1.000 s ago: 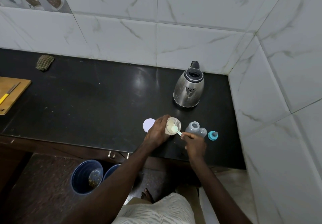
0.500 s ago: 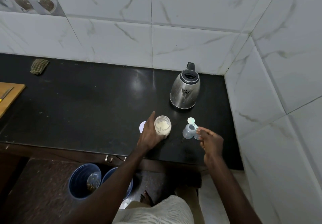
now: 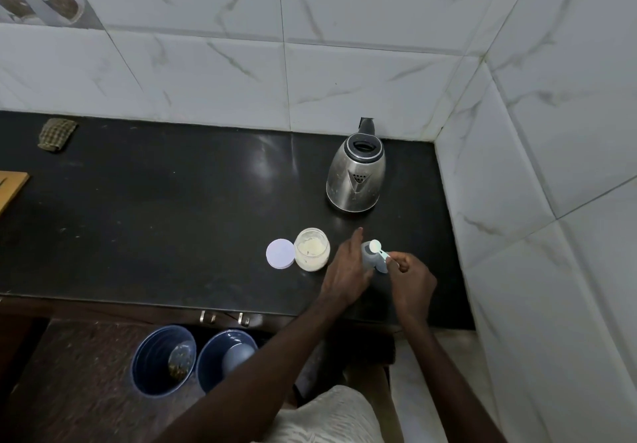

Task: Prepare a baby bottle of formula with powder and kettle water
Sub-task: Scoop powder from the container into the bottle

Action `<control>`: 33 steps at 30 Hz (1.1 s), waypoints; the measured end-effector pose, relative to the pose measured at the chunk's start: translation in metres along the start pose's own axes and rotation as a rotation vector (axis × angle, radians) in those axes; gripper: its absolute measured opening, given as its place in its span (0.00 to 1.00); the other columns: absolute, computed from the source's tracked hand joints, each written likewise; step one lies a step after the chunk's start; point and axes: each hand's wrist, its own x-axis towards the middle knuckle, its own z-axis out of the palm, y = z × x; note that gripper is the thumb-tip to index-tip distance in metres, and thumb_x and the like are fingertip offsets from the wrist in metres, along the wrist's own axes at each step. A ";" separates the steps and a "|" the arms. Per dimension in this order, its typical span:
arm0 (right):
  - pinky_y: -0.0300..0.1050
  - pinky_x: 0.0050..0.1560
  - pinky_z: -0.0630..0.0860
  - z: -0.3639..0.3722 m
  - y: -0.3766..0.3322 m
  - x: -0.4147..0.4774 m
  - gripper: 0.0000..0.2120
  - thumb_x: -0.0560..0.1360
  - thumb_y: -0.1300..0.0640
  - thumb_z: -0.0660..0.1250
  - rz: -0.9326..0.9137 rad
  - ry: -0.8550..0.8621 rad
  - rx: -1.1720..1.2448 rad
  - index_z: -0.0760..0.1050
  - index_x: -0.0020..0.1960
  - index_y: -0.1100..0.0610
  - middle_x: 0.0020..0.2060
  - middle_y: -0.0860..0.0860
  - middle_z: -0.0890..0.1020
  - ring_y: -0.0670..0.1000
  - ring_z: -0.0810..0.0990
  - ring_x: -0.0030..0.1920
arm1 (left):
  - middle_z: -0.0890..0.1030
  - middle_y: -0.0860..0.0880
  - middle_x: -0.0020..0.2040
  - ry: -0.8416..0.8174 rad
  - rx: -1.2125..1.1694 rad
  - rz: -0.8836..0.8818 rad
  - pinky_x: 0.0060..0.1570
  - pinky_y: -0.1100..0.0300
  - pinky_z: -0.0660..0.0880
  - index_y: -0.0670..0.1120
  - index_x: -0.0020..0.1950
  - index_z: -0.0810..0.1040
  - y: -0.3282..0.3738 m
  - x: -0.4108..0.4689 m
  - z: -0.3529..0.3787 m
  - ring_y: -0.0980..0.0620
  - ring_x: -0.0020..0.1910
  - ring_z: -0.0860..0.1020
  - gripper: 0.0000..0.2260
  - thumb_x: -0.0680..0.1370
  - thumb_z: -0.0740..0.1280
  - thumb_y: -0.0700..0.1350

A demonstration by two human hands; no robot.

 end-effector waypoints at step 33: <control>0.44 0.44 0.76 0.004 0.029 -0.006 0.09 0.75 0.66 0.75 -0.538 -0.009 -0.351 0.82 0.54 0.61 0.46 0.55 0.80 0.54 0.81 0.44 | 0.80 0.48 0.64 0.026 -0.053 -0.111 0.58 0.50 0.74 0.47 0.78 0.62 0.002 0.016 0.000 0.44 0.62 0.77 0.38 0.74 0.77 0.52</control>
